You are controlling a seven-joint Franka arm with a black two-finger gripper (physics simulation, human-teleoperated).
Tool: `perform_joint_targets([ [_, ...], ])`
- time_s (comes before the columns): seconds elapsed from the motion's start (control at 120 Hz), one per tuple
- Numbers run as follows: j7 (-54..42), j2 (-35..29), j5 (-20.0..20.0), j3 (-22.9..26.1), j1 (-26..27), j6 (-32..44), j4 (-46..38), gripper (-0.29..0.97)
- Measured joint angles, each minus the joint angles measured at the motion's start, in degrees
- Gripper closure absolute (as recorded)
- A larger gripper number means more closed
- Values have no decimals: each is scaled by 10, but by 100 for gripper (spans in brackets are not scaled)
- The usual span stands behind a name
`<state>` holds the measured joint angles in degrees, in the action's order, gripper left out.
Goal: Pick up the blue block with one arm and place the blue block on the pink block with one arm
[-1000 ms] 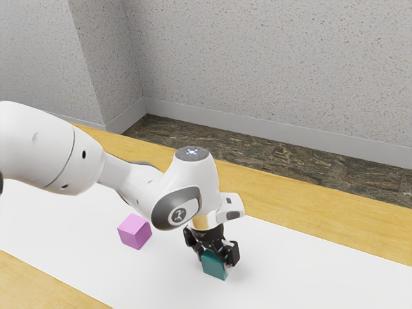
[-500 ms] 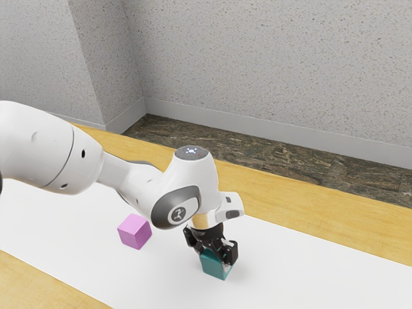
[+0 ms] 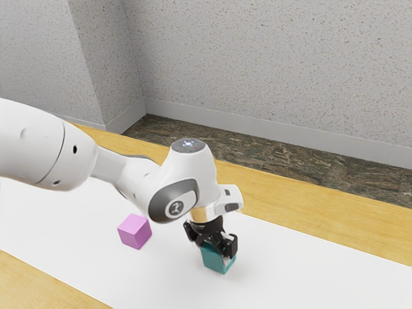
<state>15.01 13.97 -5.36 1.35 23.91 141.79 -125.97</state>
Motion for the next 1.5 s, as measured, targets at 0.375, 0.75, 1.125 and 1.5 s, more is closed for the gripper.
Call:
perform_joint_targets([
  [0.375, 0, -81, 2, -13, -1, -47, -13, 28],
  [0.75, 1, -160, 22, -25, -22, -86, -63, 29],
  [1.125, -1, -197, 54, -55, -15, -117, -78, 28],
  [1.5, -7, -219, 77, -94, -14, -140, -82, 28],
])
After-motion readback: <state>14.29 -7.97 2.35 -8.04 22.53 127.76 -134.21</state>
